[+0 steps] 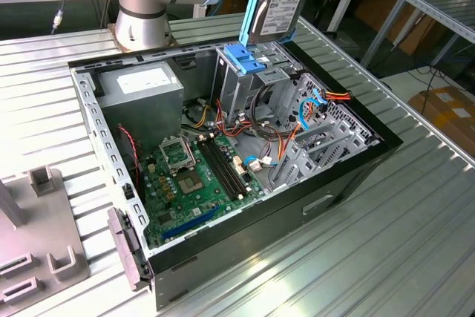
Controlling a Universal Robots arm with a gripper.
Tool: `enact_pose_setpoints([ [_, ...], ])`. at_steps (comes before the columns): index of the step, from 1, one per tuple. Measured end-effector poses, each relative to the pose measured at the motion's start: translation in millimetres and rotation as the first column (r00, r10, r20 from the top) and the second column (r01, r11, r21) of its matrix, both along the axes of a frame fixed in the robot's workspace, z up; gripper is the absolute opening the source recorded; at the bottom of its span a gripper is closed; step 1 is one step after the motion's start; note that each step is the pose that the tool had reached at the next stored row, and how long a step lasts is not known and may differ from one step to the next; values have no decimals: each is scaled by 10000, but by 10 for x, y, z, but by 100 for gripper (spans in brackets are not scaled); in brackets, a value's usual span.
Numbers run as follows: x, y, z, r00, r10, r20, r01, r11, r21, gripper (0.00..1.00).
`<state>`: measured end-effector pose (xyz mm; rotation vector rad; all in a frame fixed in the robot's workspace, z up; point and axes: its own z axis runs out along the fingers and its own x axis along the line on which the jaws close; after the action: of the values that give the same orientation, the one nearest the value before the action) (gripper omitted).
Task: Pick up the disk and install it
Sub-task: 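Pick up the disk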
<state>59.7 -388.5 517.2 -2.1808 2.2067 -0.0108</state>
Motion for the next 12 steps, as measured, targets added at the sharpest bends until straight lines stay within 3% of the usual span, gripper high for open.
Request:
enact_pose_setpoints([
  [2,1,-52,1,10000,1,0,-1,10000,-2,37],
  [4,1,-137,0,10000,1,0,-1,10000,1,37],
  [6,1,-248,0,10000,1,0,-1,10000,2,37],
  [8,1,-285,1,10000,1,0,-1,10000,0,37],
  [12,1,-434,0,10000,0,0,0,10000,1,37],
])
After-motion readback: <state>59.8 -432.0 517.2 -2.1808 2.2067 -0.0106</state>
